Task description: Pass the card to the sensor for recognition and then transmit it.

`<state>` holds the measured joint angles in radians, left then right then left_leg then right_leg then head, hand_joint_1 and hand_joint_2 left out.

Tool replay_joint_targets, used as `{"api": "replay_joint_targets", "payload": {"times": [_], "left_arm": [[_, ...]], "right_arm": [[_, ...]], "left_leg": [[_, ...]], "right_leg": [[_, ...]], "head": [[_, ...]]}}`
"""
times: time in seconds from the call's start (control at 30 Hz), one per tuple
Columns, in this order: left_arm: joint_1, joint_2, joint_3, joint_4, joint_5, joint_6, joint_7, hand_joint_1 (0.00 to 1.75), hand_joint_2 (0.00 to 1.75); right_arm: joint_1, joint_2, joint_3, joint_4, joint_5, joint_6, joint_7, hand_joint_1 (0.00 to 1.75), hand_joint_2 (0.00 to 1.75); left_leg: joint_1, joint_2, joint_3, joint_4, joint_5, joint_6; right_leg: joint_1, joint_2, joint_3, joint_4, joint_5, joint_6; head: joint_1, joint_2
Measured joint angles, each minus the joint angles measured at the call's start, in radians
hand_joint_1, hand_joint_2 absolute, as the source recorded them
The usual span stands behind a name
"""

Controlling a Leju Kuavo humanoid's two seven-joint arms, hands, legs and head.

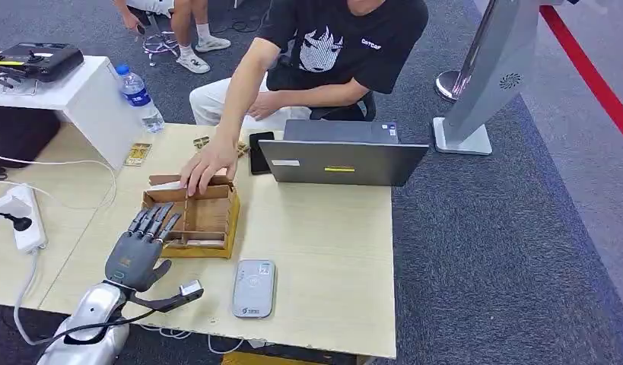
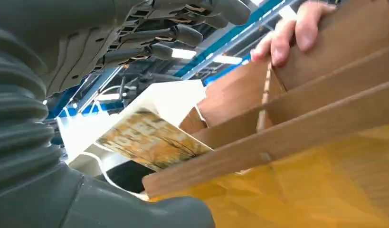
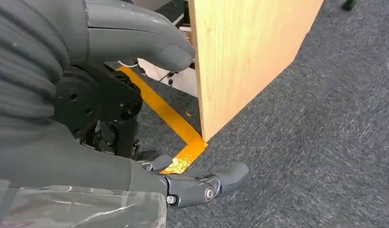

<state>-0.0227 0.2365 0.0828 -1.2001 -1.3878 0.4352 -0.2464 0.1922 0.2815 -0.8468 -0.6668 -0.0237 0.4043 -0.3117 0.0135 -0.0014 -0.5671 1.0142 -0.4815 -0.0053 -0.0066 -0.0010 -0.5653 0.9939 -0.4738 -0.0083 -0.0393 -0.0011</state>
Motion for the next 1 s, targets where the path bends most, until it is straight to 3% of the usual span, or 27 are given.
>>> {"api": "replay_joint_targets", "payload": {"times": [0.03, 0.23, 1.0], "left_arm": [[0.003, 0.0, 0.0, -0.005, 0.005, 0.005, -0.004, 1.75, 1.75], [0.022, -0.001, 0.01, -0.04, 0.027, 0.032, -0.021, 1.75, 1.75], [0.036, 0.002, 0.123, -0.046, 0.017, 0.015, -0.019, 1.75, 1.75]], "right_arm": [[0.0, 0.0, -0.003, 0.002, 0.0, 0.002, -0.001, 0.0, 1.75], [0.0, 0.0, -0.006, 0.007, -0.005, 0.006, -0.011, 0.0, 1.75], [0.0, 0.0, -0.005, 0.009, -0.066, 0.0, -0.003, 0.0, 1.75]], "left_leg": [[0.0, 0.0, 0.0, 0.0, 0.0, 0.0], [0.0, 0.0, 0.0, 0.0, 0.0, 0.0], [0.0, -0.002, 0.0, 0.0, 0.0, 0.0]], "right_leg": [[0.0, 0.0, 0.0, 0.0, 0.0, 0.0], [0.0, 0.0, 0.0, 0.0, 0.0, 0.0], [0.0, -0.001, 0.0, 0.0, 0.0, 0.0]], "head": [[0.0, 0.0], [0.0, 0.0], [0.0, 0.0]]}}
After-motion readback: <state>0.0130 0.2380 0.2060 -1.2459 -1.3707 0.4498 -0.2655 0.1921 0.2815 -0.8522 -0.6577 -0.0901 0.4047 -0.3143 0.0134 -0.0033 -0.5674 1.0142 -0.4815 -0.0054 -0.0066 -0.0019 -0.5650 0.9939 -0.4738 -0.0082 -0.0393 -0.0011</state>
